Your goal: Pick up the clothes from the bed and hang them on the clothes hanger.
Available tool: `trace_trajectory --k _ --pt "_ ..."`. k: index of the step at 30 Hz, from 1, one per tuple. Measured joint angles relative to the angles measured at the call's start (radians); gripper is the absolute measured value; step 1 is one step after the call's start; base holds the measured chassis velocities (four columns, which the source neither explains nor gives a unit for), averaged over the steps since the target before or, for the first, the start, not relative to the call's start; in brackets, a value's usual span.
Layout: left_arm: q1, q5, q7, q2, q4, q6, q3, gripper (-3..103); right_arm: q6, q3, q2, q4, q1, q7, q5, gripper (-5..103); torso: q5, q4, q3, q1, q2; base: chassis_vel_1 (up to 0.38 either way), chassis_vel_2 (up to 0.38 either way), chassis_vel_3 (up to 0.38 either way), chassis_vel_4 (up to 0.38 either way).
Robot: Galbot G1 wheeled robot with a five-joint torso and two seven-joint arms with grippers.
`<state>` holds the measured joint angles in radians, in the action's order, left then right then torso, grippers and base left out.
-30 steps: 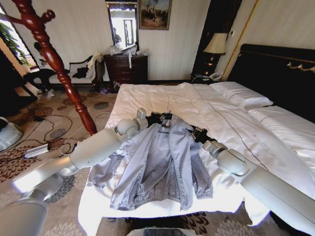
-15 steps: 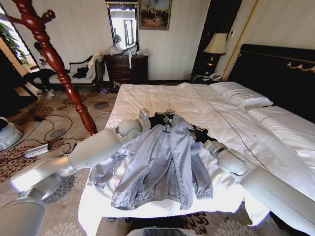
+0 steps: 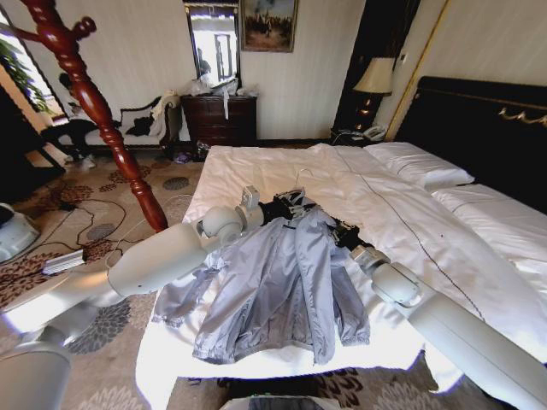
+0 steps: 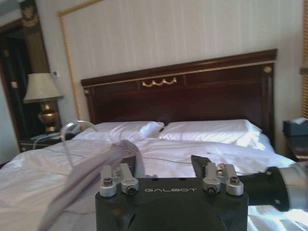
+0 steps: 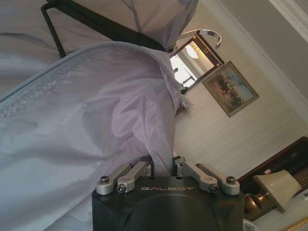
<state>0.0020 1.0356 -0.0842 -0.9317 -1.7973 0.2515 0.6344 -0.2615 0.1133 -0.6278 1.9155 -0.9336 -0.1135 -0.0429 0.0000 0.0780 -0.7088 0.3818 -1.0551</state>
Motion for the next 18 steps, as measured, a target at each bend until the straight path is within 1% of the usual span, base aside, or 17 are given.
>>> trace_trajectory --k 3,4,5,6,7,13,15,17,18 --pt "-0.011 0.008 -0.016 0.017 -0.025 0.011 0.017 84 0.006 0.008 -0.006 -0.002 -0.007 -0.005 -0.001 17 -0.0001 -0.0002 0.0 0.0 0.0 0.0 0.0 0.0 0.0" --pt "-0.011 0.008 -0.016 0.017 -0.025 0.011 0.017 84 0.006 0.008 -0.006 -0.002 -0.007 -0.005 -0.001 17 -0.0001 -0.0002 0.0 0.0 0.0 0.0 0.0 0.0 0.0" --pt "-0.012 0.013 -0.018 0.023 -0.034 0.014 0.019 89 0.008 0.011 -0.006 -0.002 -0.011 -0.007 -0.001 17 -0.0001 -0.0002 0.0 0.0 0.0 0.0 0.0 0.0 0.0" --pt "-0.012 0.016 -0.02 0.027 -0.04 0.015 0.019 89 0.01 0.013 -0.006 -0.002 -0.013 -0.008 -0.001 17 -0.0001 -0.0001 0.0 0.0 0.0 0.0 0.0 0.0 0.0" --pt "-0.012 0.021 -0.023 0.035 -0.048 0.017 0.019 97 0.012 0.016 -0.004 -0.002 -0.015 -0.009 -0.001 17 -0.0001 -0.0001 0.0 0.0 0.0 0.0 0.0 0.0 0.0" --pt "-0.011 0.035 -0.036 0.075 -0.074 0.024 0.015 100 0.017 0.021 -0.001 -0.002 -0.017 -0.013 -0.005 17 -0.0001 0.0 0.0 0.0 0.0 0.0 0.0 0.0 0.0" --pt "-0.011 0.035 -0.038 0.098 -0.086 0.037 0.015 100 0.019 0.023 0.0 -0.001 -0.017 -0.014 -0.007 17 -0.0002 -0.0002 0.0 0.0 0.0 0.0 0.0 0.0 0.0" --pt "-0.021 0.031 -0.034 0.123 -0.102 0.074 0.012 100 0.022 0.023 0.0 -0.002 -0.017 -0.014 -0.008 17 -0.0003 -0.0004 0.0 0.0 0.0 0.0 0.0 0.0 0.0" --pt "-0.021 0.031 -0.034 0.123 -0.102 0.074 0.012 100 0.022 0.023 0.0 -0.002 -0.017 -0.014 -0.008 17 -0.0003 -0.0004 0.0 0.0 0.0 0.0 0.0 0.0 0.0"
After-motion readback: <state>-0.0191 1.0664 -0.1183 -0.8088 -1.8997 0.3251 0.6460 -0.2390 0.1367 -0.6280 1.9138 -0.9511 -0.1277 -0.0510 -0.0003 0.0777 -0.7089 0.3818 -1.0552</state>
